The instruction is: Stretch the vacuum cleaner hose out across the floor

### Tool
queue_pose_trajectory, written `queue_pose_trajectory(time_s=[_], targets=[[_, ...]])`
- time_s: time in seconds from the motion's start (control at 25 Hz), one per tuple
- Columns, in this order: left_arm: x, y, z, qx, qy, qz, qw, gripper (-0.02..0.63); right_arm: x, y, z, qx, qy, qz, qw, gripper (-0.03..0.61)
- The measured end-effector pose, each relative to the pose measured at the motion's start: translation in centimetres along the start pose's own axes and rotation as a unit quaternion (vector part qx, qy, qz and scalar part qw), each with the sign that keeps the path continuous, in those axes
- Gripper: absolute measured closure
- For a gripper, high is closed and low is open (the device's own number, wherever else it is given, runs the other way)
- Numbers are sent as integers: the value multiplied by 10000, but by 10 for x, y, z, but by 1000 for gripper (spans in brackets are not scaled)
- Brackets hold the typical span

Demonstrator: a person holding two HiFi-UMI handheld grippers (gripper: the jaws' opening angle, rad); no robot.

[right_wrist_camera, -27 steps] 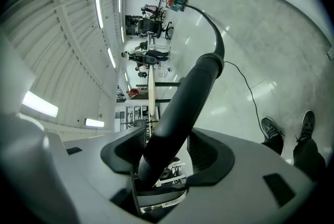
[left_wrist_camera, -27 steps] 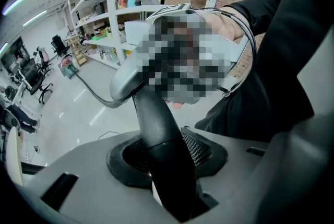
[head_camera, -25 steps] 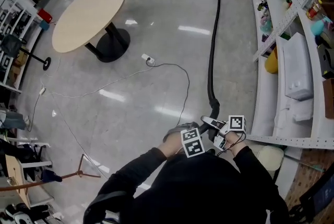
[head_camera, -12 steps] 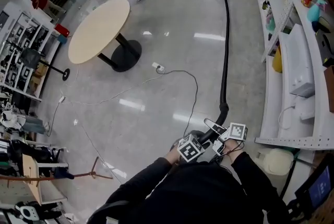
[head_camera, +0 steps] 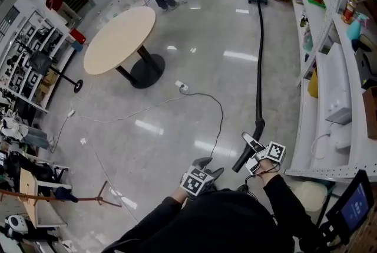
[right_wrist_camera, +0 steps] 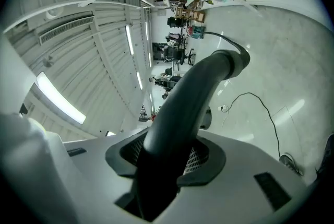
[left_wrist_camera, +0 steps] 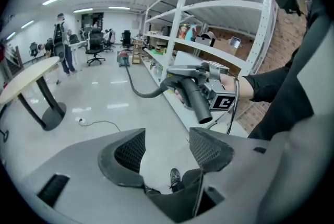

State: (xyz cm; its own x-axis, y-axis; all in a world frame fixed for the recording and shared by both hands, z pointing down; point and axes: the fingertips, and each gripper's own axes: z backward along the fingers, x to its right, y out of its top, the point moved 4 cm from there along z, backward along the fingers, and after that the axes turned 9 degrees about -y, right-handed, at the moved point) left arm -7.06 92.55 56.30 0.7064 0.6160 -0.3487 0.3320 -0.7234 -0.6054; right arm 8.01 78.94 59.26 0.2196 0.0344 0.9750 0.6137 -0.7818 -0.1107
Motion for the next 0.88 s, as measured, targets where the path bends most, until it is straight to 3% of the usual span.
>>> queue_pose_trajectory(time_s=[0.12,0.2,0.36,0.48,0.72,0.88], targets=[[-21,-10,11,359,-480,999,9932,337,-9,7,-2,144,-60,28,9999,414],[-29,-12,16,548,-843,1389,9852,337,-10,8,-6,251,-185,100,9995,416],[-42,0,25,733,-1355,1222,9805,337,-14,-9,-27,253,-441,210,9985,417],[-44,13,27,813,-2056,1119,9688,337,-22,-39,-54,20,-582,323,9978,417],[-53,-3,4,448,-2956,1132,9475,338,-33,-81,-98,-284,-699,623,9952,417],[-48,-18,7,35,-3569,880,9300,339,-49,-96,-123,-259,-397,717,9963,417]])
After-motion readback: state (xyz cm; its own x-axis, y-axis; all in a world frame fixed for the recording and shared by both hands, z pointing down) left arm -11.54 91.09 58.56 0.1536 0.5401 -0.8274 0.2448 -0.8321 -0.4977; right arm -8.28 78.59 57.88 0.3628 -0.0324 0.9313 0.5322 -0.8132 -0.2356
